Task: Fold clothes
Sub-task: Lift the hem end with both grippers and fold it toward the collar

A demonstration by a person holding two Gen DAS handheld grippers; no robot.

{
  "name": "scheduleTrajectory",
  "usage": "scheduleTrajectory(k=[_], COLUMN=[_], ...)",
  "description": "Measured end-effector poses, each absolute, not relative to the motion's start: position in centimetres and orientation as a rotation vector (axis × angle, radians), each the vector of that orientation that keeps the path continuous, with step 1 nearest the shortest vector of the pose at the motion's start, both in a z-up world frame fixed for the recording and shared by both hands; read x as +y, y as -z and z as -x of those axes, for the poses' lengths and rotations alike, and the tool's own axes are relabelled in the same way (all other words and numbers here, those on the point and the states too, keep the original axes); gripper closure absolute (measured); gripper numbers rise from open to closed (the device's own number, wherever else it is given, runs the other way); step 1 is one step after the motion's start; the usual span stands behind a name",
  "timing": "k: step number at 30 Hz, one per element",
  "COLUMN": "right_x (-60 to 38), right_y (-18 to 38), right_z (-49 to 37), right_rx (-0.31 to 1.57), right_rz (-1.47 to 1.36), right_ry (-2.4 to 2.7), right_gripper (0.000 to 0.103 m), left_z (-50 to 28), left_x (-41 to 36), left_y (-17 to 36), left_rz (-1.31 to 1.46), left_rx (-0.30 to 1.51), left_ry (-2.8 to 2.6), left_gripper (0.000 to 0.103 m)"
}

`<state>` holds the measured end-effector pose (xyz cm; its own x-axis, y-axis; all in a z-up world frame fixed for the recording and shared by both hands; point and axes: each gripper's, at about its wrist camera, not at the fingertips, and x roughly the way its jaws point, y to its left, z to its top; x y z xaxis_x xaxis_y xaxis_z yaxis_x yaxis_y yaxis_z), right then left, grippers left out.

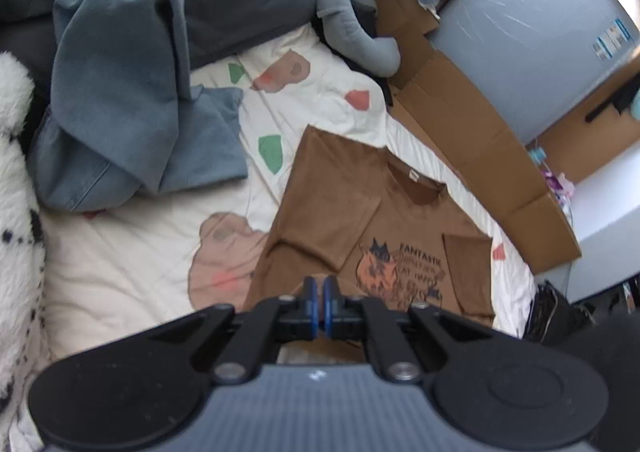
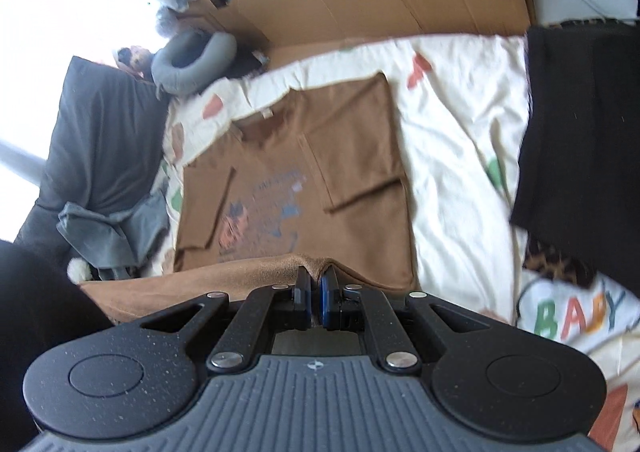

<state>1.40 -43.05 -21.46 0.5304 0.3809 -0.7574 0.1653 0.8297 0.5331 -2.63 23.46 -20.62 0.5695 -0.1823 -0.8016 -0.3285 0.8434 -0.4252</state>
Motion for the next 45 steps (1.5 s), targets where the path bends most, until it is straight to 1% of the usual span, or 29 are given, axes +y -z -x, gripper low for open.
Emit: scheduleTrajectory(k=[7,14,25,33,45], right_x=[-43.5,-43.3,-43.1,-43.2,-44.0], right_y=[21.5,20.5,20.0,21.8,27.5], right_z=[-5.3,-8.9,-12.5,-15.6,-22.7], right_rx=[0.968,0.949,0.971,0.994,1.007], right_rz=[-0.639,-0.596,-0.553,-0.531,-0.539], right_ry=[-0.179,-0.154,-0.090,-0.107,-0.129], right_gripper=[0.101,0.101,0.101,0.101,0.101], left_z=[-1.4,-4.8,-9.6,-12.0,-16.5], left_x=[23.2,23.4,23.2,24.5,26.0], left_y=[19.9,19.2,20.6,23.3,29.4], left_rz=[0.574,0.548,0.551,0.574,0.611], left_rx=[0.973,0.953,0.934,0.957,0.952], left_ry=[-0.118,-0.097,-0.012,-0.031,-0.096], left_gripper=[0.100,0.100,0.100,0.100,0.100])
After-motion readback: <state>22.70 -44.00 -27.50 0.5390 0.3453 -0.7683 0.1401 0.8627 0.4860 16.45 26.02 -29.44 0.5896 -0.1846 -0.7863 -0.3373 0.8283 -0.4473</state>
